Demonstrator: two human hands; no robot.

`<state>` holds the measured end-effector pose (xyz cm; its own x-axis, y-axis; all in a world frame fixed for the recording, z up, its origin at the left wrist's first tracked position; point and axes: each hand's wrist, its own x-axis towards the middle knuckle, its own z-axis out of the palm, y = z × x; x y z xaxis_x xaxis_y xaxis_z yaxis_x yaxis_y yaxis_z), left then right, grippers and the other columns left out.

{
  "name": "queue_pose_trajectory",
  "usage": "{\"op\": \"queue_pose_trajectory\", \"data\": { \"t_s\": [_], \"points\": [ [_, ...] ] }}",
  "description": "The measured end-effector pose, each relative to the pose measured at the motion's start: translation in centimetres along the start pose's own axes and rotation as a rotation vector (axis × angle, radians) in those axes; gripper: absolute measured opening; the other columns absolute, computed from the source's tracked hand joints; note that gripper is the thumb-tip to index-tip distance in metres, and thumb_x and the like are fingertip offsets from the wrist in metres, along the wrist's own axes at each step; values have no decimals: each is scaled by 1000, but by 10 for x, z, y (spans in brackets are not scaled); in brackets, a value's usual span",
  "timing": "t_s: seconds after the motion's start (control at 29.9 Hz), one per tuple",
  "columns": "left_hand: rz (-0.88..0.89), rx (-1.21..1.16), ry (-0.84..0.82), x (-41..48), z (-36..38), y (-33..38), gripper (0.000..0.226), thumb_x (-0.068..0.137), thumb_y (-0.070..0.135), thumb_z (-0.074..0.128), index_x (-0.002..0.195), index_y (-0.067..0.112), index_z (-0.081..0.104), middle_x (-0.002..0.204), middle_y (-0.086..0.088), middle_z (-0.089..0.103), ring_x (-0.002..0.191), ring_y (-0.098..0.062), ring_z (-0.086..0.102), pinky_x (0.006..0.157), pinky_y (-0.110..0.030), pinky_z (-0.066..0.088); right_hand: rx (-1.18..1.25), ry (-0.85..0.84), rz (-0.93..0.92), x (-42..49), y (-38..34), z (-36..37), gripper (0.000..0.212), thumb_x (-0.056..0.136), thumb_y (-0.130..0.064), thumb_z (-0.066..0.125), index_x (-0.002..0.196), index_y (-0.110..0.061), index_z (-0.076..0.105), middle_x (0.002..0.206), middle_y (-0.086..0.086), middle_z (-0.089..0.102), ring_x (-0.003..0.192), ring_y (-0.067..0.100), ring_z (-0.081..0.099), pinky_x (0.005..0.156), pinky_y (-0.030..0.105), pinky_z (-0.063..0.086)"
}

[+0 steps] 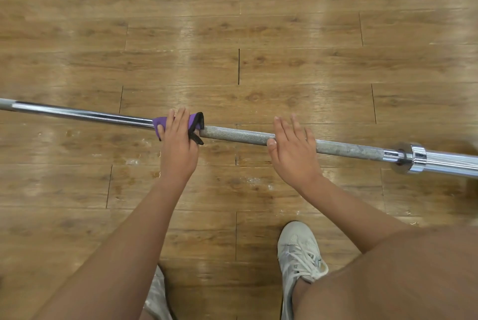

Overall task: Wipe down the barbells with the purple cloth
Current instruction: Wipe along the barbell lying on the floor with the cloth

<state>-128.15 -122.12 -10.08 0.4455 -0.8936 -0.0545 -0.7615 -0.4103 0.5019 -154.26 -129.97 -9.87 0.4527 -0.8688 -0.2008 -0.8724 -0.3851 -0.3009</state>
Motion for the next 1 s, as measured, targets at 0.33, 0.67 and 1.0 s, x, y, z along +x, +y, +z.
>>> {"op": "queue_pose_trajectory", "data": {
  "t_s": [0.33, 0.67, 1.0],
  "points": [
    [-59, -15, -14, -10, 2, 16, 63, 94, -2, 45, 155, 9, 33, 165, -5, 27, 156, -25, 6, 122, -51, -3, 1, -55, -22, -11, -2, -1, 66, 104, -43, 8, 160, -12, 21, 163, 5, 32, 156, 26, 6, 124, 53, 9],
    [-5, 94, -82, -38, 19, 45, 67, 96, 1, 45, 158, 7, 23, 167, -4, 19, 156, -24, 1, 123, -55, 4, 206, -324, -65, -23, 6, -24, 68, 107, -46, 27, 162, -16, -2, 169, -3, -2, 154, 15, -17, 126, 45, -5],
    [-31, 180, -114, -55, 21, 44, 69, 92, 0, 49, 157, 5, 26, 167, -9, 19, 156, -29, 3, 121, -59, 7, -182, -727, -422, -28, 90, -201, 68, 108, -39, 36, 162, -22, -1, 169, 5, -2, 154, 9, -2, 115, 17, 9]
  ]
}}
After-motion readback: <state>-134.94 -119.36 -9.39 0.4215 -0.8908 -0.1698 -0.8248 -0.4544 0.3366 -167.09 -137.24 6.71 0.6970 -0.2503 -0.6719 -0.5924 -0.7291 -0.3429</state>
